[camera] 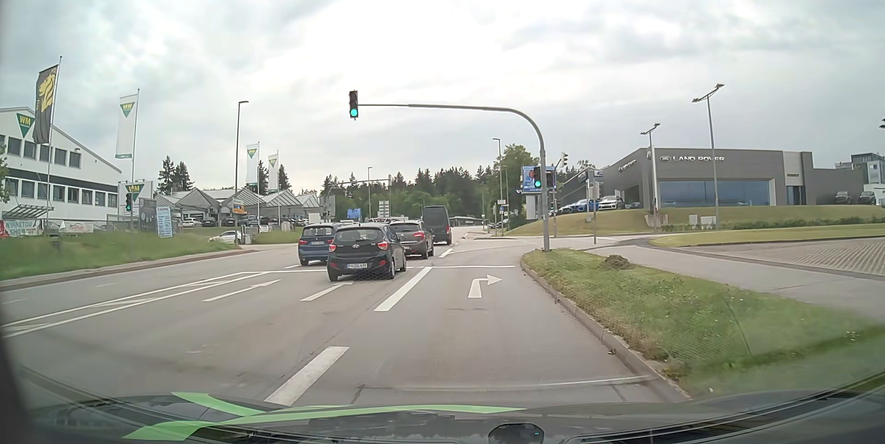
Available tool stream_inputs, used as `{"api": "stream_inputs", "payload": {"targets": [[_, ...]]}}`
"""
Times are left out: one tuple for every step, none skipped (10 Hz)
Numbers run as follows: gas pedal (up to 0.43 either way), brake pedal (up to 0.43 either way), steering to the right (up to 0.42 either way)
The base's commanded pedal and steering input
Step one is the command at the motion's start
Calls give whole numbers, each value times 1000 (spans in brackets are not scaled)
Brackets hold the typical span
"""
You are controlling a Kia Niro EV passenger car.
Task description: Follow the waypoints while adhering to traffic rules and regulations
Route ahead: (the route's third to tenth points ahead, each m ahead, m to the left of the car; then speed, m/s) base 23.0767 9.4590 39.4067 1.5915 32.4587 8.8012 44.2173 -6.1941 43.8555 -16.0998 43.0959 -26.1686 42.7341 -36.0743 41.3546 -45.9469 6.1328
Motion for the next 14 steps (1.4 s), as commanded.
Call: {"api": "stream_inputs", "payload": {"targets": [[8, 0, -2], [0, 0, -1], [0, 0, -1], [0, 0, -1], [0, 0, -1], [0, 0, -2], [0, 0, -1], [0, 0, -1], [0, 0, -1], [0, 0, -1], [0, 0, -1], [0, 0, -1], [0, 0, -1], [0, 0, -1]]}}
